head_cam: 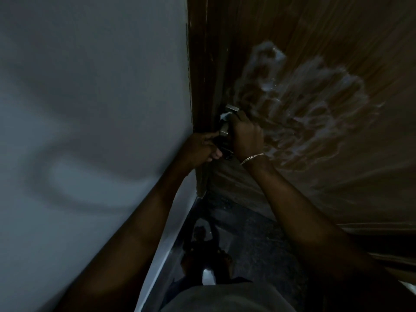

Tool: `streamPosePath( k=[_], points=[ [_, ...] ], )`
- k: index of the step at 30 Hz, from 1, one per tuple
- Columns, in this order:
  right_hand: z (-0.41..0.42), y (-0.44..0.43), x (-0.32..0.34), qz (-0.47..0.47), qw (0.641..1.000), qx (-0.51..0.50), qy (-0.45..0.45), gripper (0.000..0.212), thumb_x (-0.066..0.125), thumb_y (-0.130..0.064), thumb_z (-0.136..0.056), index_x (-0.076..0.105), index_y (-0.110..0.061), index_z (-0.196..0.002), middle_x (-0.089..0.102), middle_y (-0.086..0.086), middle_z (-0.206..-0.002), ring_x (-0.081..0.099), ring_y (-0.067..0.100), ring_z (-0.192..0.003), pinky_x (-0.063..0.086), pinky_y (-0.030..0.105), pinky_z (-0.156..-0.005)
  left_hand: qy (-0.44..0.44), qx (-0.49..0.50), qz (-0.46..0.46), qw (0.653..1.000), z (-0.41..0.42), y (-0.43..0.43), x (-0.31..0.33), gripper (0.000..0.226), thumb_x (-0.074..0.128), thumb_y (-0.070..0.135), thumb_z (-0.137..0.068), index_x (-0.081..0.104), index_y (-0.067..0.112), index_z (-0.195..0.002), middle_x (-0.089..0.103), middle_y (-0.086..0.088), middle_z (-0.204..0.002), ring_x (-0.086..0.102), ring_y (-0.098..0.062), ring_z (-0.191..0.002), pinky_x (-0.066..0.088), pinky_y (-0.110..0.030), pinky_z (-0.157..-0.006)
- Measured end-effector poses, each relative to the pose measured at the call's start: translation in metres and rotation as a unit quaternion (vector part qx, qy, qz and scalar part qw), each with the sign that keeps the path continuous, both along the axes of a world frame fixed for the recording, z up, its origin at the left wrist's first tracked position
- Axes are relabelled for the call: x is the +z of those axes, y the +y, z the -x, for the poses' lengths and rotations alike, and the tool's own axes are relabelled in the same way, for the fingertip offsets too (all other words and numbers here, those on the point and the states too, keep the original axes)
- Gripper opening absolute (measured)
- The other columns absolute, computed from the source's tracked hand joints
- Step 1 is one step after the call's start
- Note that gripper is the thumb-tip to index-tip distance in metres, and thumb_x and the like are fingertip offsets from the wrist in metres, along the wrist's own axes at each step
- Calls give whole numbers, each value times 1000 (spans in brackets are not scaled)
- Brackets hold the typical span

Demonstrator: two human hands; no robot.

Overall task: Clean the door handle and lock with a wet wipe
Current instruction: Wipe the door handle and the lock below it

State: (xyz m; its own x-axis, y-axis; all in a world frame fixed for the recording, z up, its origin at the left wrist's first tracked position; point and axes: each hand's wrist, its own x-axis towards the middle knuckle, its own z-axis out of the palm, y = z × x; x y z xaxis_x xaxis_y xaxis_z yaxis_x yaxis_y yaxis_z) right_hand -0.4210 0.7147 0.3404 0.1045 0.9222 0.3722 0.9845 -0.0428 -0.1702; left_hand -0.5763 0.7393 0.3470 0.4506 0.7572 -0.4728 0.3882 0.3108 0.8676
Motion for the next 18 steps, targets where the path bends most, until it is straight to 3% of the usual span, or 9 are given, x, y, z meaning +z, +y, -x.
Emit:
streamPosePath(
  k=[2, 7, 12, 18],
  points=[
    [-2, 2, 4, -41, 999, -4, 12, 25, 62, -19, -93, 68, -18, -117, 67, 5, -116, 71, 29, -81, 54, 33, -61, 1, 2, 2, 1000, 0, -1, 1, 61, 59, -1, -90, 48, 18, -147, 74, -16, -107, 69, -20, -91, 52, -26, -76],
    [8, 6, 5, 0, 1000, 5, 25, 25, 54, -17, -98, 67, -13, -119, 63, 10, -129, 70, 31, -98, 57, 36, -78, 6, -7, -1, 1000, 1, -3, 4, 59, 56, -2, -92, 47, 18, -147, 73, -19, -106, 67, -17, -83, 52, -26, -75],
    [8, 2, 16, -50, 997, -25, 54, 25, 58, -18, -95, 69, -19, -117, 73, 11, -107, 73, 32, -86, 55, 33, -69, 9, -14, -9, 1000, 2, -3, 6, 60, 57, -1, -91, 47, 19, -147, 74, -19, -107, 68, -16, -83, 53, -24, -72],
    [14, 2, 22, 13, 995, -99, 17, 20, 53, -25, -96, 67, -22, -110, 74, 15, -88, 71, 42, -76, 44, 33, -59, 22, -26, -13, 999, 2, -3, 8, 61, 53, -2, -94, 43, 22, -149, 73, -22, -110, 68, -21, -87, 52, -23, -70]
  ],
)
